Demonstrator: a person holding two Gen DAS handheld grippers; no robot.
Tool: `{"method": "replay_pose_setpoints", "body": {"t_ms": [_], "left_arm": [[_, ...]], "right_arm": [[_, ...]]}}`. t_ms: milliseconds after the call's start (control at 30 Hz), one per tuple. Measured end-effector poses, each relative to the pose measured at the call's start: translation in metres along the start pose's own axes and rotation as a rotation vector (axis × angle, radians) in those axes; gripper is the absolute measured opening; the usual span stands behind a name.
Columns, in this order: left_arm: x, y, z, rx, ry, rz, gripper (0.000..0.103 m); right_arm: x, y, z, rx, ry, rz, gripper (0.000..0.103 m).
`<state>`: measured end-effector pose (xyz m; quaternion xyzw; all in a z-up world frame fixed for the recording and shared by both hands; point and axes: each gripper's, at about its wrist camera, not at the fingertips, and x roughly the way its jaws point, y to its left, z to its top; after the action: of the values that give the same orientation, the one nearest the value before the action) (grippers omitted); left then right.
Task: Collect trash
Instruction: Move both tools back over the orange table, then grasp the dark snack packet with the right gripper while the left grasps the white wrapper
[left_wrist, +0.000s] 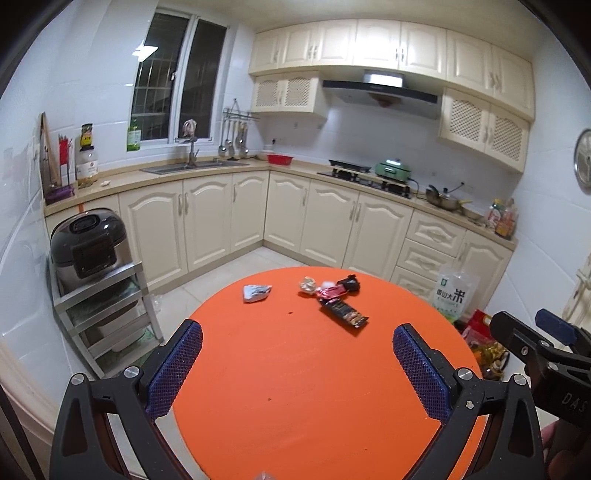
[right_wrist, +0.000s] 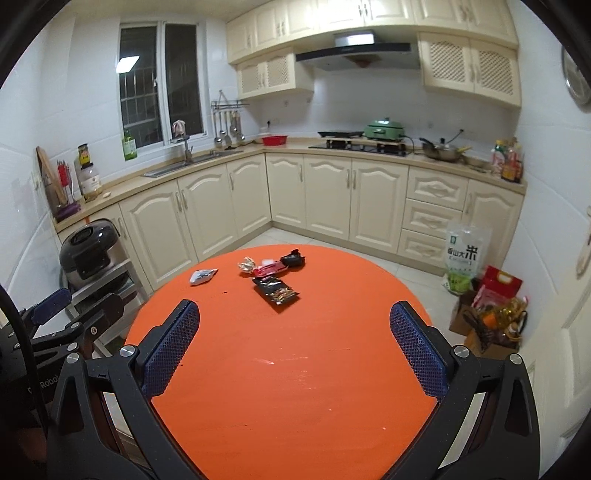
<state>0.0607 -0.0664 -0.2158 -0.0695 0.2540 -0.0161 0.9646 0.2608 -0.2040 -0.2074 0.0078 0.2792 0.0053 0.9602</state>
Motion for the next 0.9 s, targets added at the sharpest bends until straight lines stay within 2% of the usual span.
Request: {"method": "replay_pose_setpoints", "body": {"t_ms": [200,367,667,900], "left_arm": [[0.014,0.001,0.022,-0.023,0.016,0.014,0.101],[0.052,0.007,0.052,-0.030,0.050,0.026,0.101],[0.143,0.019,0.090,-0.045,0.150,0.060,0.101],[0.229,0.021,0.123,-0.037,0.217,0.078,0.101]], "right_arm": [[0.015,0.002,0.000,-0.007,0.021,0.028,0.103],[0.042,-0.002,0.000,-0.001,0.066,0.056,0.103],[0.137,-0.003,-0.007,-0.025,0.218,0.098,0.103],[0.221,0.000,-0.008,-0.055,0.311,0.114,0.101]]}}
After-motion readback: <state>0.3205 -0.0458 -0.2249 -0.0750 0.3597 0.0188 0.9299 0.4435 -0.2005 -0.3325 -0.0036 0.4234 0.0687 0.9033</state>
